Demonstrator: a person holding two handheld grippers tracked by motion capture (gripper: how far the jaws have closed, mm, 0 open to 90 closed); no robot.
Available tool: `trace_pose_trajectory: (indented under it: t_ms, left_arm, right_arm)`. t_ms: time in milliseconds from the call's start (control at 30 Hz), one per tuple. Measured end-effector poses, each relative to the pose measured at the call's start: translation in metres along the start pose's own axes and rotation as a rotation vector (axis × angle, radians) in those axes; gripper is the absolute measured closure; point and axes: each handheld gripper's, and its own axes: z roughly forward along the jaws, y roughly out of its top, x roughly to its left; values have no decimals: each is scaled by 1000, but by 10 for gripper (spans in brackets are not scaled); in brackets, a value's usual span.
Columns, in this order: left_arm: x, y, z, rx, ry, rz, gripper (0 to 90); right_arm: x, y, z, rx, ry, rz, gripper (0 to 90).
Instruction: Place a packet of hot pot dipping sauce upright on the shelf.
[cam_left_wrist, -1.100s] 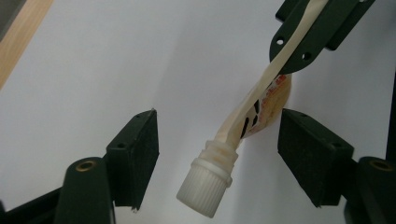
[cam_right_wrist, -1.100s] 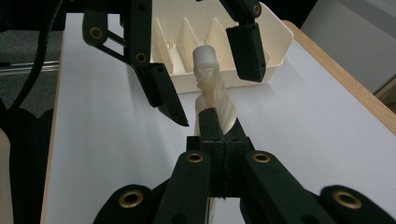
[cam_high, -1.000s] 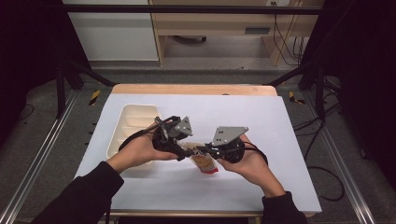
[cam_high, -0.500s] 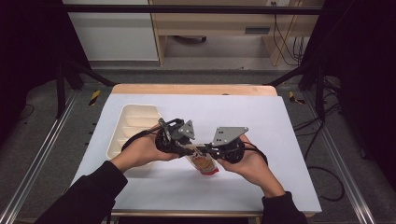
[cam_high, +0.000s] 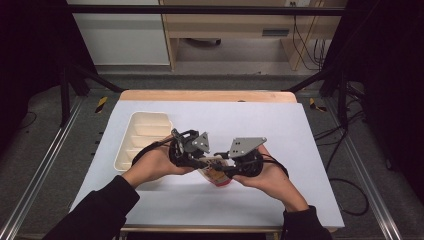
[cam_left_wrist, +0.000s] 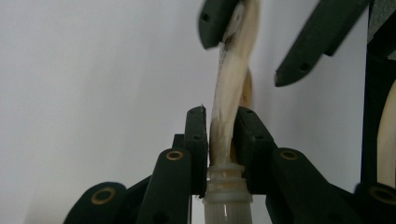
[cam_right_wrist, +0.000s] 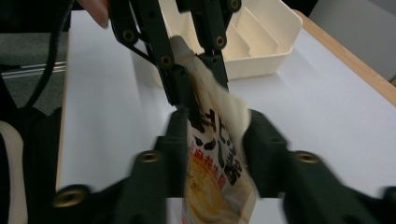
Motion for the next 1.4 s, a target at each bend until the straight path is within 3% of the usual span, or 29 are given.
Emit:
trace_pose_trajectory:
  t_ms: [100, 133, 200, 333, 500, 633, 833, 1033, 1233, 1400]
  left_arm:
    - [1, 1, 1, -5, -5, 3, 759]
    - [1, 1, 1, -5, -5, 2, 759]
    - [1, 1, 1, -2, -2, 2, 759]
    - [0, 1, 0, 2, -3, 4, 759]
    - [0, 1, 1, 4, -4, 2, 759]
    - [0, 1, 0, 14, -5, -7, 759]
    - [-1, 2, 1, 24, 0, -5, 759]
    - [-3, 2, 0, 14, 6, -13, 759]
    - [-4, 3, 0, 14, 20, -7, 760]
    - [-2, 7, 2, 22, 20, -8, 761]
  right_arm:
    - [1, -7, -1, 13, -30, 16, 414]
    - [2, -11, -1, 8, -60, 22, 337]
    - [3, -17, -2, 8, -97, 33, 265]
    - [1, -28, -4, 30, -148, 71, 152]
    - [0, -37, -3, 75, -175, 111, 72]
    - [1, -49, -6, 97, -202, 137, 53]
    - [-1, -71, -16, 109, -297, 225, 60]
    - [-4, -86, -24, 122, -377, 284, 72]
    - [-8, -94, -31, 110, -418, 340, 80]
    - [-8, -98, -30, 118, -421, 351, 85]
